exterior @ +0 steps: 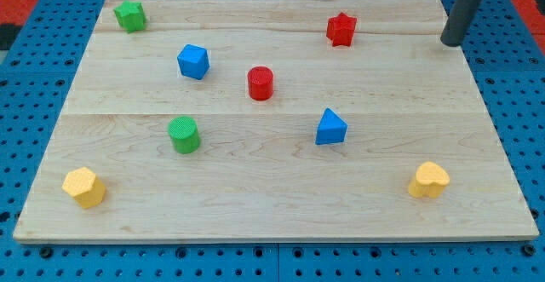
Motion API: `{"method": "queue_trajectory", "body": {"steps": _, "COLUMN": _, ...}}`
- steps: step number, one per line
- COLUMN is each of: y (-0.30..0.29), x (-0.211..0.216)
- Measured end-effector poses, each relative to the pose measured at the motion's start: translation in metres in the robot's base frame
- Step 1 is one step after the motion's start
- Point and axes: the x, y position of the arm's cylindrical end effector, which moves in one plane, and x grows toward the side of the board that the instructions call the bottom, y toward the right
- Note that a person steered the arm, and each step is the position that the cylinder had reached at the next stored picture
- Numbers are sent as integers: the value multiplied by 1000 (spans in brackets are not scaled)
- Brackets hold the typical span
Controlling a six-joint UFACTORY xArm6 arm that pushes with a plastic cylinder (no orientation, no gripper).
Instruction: Nudge red circle left a bit
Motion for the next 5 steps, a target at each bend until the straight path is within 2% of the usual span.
{"method": "queue_trajectory", "body": {"steps": 1, "y": -39, "x": 26}}
{"method": "queue_trajectory", "body": {"steps": 3, "y": -189, "x": 73}}
{"method": "queue_trajectory", "body": {"steps": 5, "y": -285, "x": 89}}
